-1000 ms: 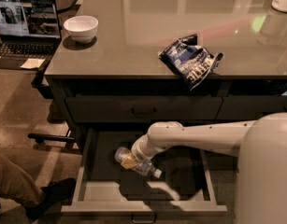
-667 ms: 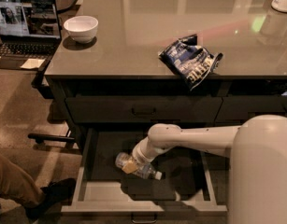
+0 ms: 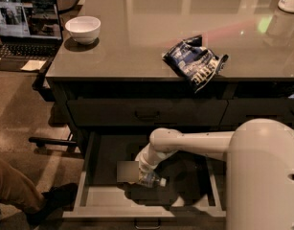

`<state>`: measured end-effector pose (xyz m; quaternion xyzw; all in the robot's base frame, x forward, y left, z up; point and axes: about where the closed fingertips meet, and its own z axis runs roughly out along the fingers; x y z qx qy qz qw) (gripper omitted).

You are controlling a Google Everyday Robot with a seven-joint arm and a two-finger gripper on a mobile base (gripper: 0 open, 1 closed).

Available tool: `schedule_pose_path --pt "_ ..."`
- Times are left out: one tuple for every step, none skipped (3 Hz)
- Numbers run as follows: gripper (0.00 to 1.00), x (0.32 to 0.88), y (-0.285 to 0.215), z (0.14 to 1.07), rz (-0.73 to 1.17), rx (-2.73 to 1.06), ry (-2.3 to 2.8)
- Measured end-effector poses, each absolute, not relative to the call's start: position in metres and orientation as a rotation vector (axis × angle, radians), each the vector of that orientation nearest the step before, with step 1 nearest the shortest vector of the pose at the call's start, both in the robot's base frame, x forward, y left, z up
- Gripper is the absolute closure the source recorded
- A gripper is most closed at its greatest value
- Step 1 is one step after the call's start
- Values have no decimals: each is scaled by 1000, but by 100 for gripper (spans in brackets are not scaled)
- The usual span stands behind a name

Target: Place blue plastic bottle into middle drawer

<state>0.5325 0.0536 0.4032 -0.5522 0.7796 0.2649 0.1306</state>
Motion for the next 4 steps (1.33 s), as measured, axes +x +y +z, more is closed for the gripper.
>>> schedule_pose_path --pt "35 525 55 398 767 -1633 2248" --pt "11 520 56 396 747 -1620 2244" --pt "0 520 56 395 746 -1618 2243" --pt "0 520 56 395 746 -1618 2243"
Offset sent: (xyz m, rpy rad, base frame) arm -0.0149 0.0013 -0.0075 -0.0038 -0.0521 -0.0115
